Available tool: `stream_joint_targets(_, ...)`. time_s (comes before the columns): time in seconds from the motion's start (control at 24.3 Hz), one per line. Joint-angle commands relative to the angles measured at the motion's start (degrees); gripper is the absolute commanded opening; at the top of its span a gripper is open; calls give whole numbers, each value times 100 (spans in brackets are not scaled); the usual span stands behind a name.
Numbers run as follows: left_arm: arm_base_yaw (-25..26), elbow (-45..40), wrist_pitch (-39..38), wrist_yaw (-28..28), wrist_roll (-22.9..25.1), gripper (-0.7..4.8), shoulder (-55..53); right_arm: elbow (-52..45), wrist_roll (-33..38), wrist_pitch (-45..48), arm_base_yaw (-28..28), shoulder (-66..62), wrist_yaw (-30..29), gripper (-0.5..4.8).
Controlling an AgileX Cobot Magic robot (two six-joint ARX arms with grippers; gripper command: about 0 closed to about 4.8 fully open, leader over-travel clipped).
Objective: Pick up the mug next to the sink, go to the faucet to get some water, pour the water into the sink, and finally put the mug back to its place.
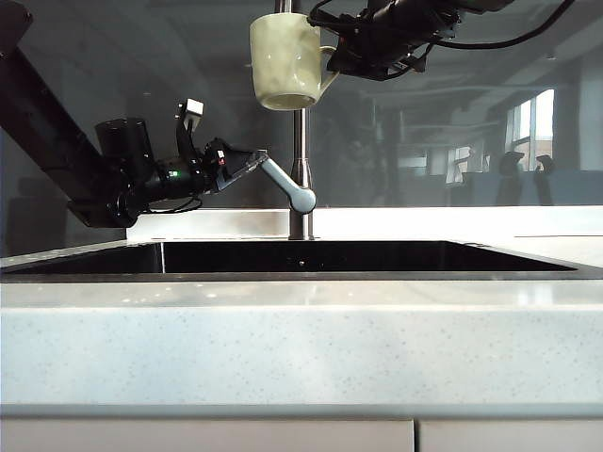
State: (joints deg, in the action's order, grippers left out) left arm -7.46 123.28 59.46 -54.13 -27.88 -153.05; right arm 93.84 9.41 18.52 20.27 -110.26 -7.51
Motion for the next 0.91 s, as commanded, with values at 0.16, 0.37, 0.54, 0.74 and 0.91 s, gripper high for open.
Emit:
stream_joint_targets(0.16,-9,22,28,57,164,338,57,70,87,407,7,105,11,-7)
stream_joint_targets(0.37,-9,22,-55,181,251,338,57,70,85,409,7,105,11,-7)
stream_joint_targets(0.54,-9,22,-70,186,260,338,57,70,87,407,7,105,11,-7)
stream_joint_targets(0.74,-9,22,-72,186,260,338,57,70,87,407,7,105,11,-7)
stream_joint_targets(0.91,-9,22,-70,186,260,337,57,70,87,407,7,105,9,-7)
